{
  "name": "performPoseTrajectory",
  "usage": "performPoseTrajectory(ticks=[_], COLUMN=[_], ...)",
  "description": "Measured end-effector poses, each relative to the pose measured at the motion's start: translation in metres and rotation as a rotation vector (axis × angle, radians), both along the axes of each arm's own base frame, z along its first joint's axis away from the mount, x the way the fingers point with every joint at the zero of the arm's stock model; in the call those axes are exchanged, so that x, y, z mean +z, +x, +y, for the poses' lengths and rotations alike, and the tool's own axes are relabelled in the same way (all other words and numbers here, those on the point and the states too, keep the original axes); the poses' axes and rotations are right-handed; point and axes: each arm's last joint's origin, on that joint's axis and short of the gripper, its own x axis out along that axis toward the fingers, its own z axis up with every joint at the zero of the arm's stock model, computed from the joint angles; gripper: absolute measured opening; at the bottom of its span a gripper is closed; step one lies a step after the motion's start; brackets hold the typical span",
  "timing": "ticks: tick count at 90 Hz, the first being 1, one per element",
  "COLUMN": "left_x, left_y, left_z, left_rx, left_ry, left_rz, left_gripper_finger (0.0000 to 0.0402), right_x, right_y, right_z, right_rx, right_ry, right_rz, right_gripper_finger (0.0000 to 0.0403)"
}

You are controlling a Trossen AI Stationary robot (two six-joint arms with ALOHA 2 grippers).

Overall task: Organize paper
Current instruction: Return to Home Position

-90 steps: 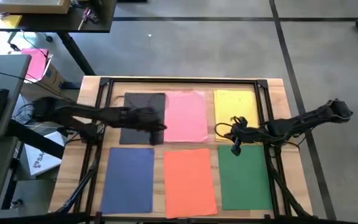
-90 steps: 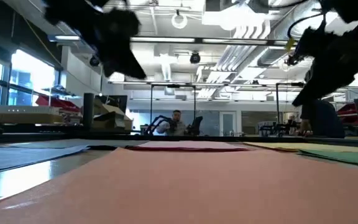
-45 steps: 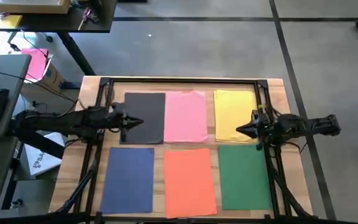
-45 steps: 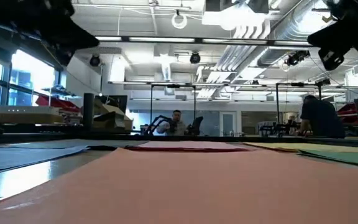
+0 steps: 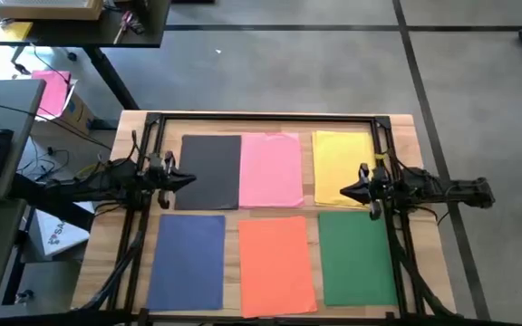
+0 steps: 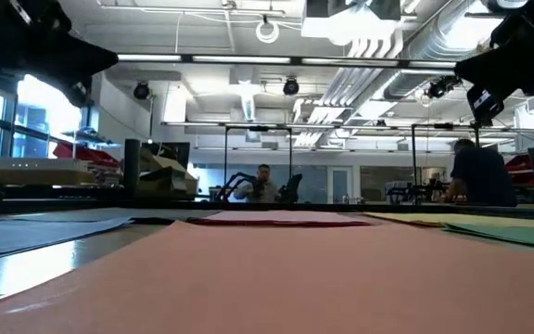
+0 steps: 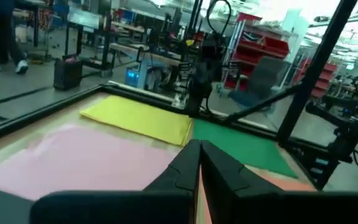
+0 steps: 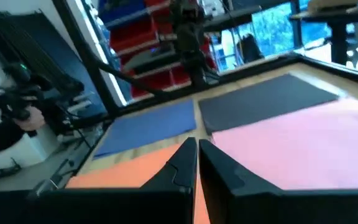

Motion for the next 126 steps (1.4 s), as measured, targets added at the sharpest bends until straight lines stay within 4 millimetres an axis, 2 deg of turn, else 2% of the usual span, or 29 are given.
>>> performPoseTrajectory(ticks=[14,20,31,41,64,126], left_x=[-0.011,-0.018,-0.017,-0.02,-0.025,-0.025], left_y=[0.004,0.007,0.007,0.007,0.009,0.009], left_z=[0.0,0.0,-0.001,-0.002,-0.001,-0.001], left_rx=[-0.002,-0.017,-0.059,-0.088,-0.056,-0.055], left_ry=[0.029,0.034,0.049,0.091,-0.141,-0.148], left_rz=[-0.019,-0.053,-0.055,-0.026,0.016,0.016], left_gripper_finger=[0.0,0.0,0.0,0.0,0.0,0.0], right_x=[-0.014,-0.012,-0.011,-0.016,-0.017,-0.017], right_y=[0.006,0.006,0.006,0.006,0.007,0.007], right_z=[0.0,-0.001,-0.003,-0.005,-0.005,-0.005], right_rx=[0.032,0.03,0.013,-0.038,-0.057,-0.052], right_ry=[0.024,0.022,0.015,0.0,0.023,0.024], right_rz=[-0.052,-0.073,-0.091,-0.038,-0.019,-0.018], right_gripper_finger=[0.0,0.0,0.0,0.0,0.0,0.0])
